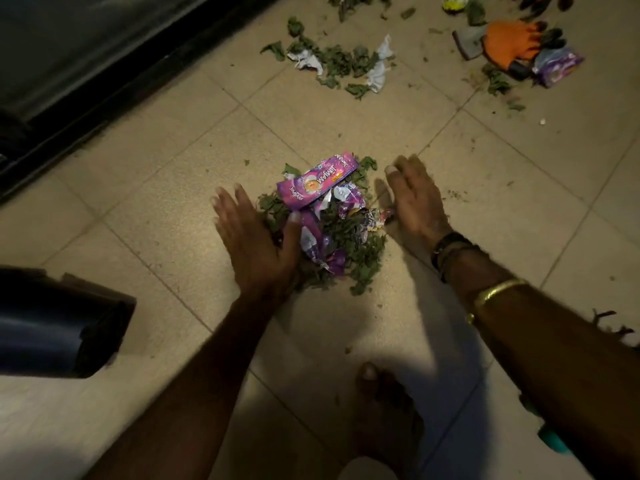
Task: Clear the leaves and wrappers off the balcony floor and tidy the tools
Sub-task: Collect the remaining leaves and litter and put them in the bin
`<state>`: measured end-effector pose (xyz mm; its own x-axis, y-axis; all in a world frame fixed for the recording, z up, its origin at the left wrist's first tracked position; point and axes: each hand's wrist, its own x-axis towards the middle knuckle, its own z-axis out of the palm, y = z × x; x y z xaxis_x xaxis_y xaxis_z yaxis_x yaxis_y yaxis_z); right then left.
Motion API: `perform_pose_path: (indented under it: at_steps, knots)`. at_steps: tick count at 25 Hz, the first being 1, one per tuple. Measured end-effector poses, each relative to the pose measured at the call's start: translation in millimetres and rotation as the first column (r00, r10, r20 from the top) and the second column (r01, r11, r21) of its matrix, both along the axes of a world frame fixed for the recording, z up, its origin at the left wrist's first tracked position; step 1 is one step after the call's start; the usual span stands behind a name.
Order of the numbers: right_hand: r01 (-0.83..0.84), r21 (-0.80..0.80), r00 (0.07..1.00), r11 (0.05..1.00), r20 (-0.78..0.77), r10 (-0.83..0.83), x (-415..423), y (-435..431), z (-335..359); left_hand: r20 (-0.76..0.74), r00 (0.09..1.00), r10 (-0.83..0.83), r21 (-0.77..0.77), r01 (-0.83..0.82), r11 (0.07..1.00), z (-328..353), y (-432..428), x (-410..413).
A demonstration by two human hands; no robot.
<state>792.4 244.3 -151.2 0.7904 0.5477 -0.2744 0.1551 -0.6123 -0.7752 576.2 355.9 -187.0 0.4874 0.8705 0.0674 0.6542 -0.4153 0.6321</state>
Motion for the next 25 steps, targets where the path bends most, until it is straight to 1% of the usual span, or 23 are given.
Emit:
perform_pose_path:
  at_steps: [1,2,3,4,5,6,7,8,9,10,11,12,13,14,15,17,18,20,21,22,23,24,25]
  knots:
    - [-0.14,-0.067,0.99,0.988,0.007,0.14,1.9,9.5,0.6,0.037,0.999,0.015,-0.089,-0.011,0.996,2.2,5.4,13.2]
    - [-0.273,-0.123,0.96,0.954,0.035,0.279,0.4,17.3,-0.2,0.071,0.996,-0.061,-0.14,0.07,0.988,5.6,8.1,27.6]
    - [-0.361,-0.122,0.928,0.925,0.053,0.369,-3.2,22.2,0.0,0.11,0.979,-0.17,-0.163,0.187,0.969,8.8,7.2,40.4]
    - [-0.4,-0.086,0.911,0.912,0.066,0.406,-6.3,25.1,2.3,0.15,0.959,-0.241,-0.17,0.265,0.949,11.5,4.8,48.5]
    - [-0.383,-0.042,0.919,0.923,0.09,0.385,-6.9,26.1,8.0,0.201,0.948,-0.246,-0.159,0.279,0.947,13.7,4.5,50.1]
    - [-0.313,0.002,0.94,0.95,0.142,0.31,-5.4,26.4,14.9,0.261,0.948,-0.184,-0.142,0.226,0.964,14.8,6.2,45.1]
    - [-0.237,0.032,0.951,0.971,0.21,0.226,-2.1,26.3,22.2,0.315,0.946,-0.081,-0.137,0.13,0.982,14.5,9.2,34.3]
    - [-0.206,0.044,0.947,0.978,0.262,0.187,4.0,26.2,29.4,0.358,0.933,0.024,-0.155,0.034,0.987,14.0,10.3,20.9]
    - [-0.257,0.016,0.93,0.966,0.276,0.243,10.2,27.3,37.4,0.401,0.91,0.103,-0.197,-0.024,0.98,13.7,10.4,8.1]
    - [-0.4,-0.062,0.88,0.915,0.255,0.402,12.3,31.2,45.9,0.438,0.885,0.155,-0.255,-0.042,0.966,14.0,9.1,-3.6]
    - [-0.572,-0.179,0.767,0.8,0.228,0.6,10.6,39.2,52.8,0.47,0.859,0.201,-0.327,-0.042,0.944,15.2,6.5,-10.7]
    - [-0.697,-0.311,0.613,0.646,0.207,0.762,4.9,49.7,55.7,0.488,0.838,0.243,-0.399,-0.033,0.916,16.5,3.1,-13.5]
    - [-0.74,-0.424,0.473,0.522,0.224,0.852,-3.9,61.9,53.6,0.497,0.821,0.281,-0.451,-0.032,0.892,18.0,-0.3,-12.8]
    - [-0.729,-0.509,0.379,0.457,0.255,0.89,-13.8,74.2,47.4,0.496,0.81,0.312,-0.474,-0.049,0.879,19.0,-3.0,-10.3]
    - [-0.69,-0.584,0.321,0.427,0.282,0.904,-24.3,84.1,42.2,0.494,0.8,0.34,-0.476,-0.079,0.876,20.6,-4.8,-7.9]
    - [-0.629,-0.659,0.272,0.411,0.309,0.911,-38.2,95.9,30.1,0.504,0.766,0.399,-0.494,-0.124,0.861,24.0,-5.0,-4.9]
    - [-0.616,-0.641,0.298,0.458,0.348,0.889,-39.9,97.6,29.7,0.517,0.743,0.425,-0.514,-0.127,0.848,25.6,-3.6,-3.5]
    - [-0.589,-0.491,0.45,0.642,0.461,0.765,-37.1,92.5,37.7,0.546,0.681,0.488,-0.584,-0.108,0.804,35.9,-3.3,-2.1]
    - [-0.573,-0.352,0.533,0.74,0.526,0.663,-37.1,88.0,44.1,0.557,0.639,0.53,-0.631,-0.089,0.771,45.4,-5.4,-0.9]
    - [-0.575,-0.19,0.581,0.795,0.589,0.561,-41.6,82.9,51.9,0.56,0.603,0.567,-0.68,-0.055,0.731,56.6,-7.3,0.8]
    - [-0.588,-0.042,0.612,0.808,0.63,0.478,-53.3,76.4,59.2,0.56,0.564,0.606,-0.742,0.016,0.67,68.9,-8.6,2.8]
    - [-0.604,0.063,0.631,0.794,0.647,0.429,-69.9,69.2,64.6,0.539,0.523,0.661,-0.811,0.111,0.574,79.1,-8.2,4.3]
    - [-0.622,0.122,0.641,0.774,0.648,0.413,-88.6,61.6,67.5,0.482,0.481,0.733,-0.876,0.236,0.421,83.9,-4.6,4.9]
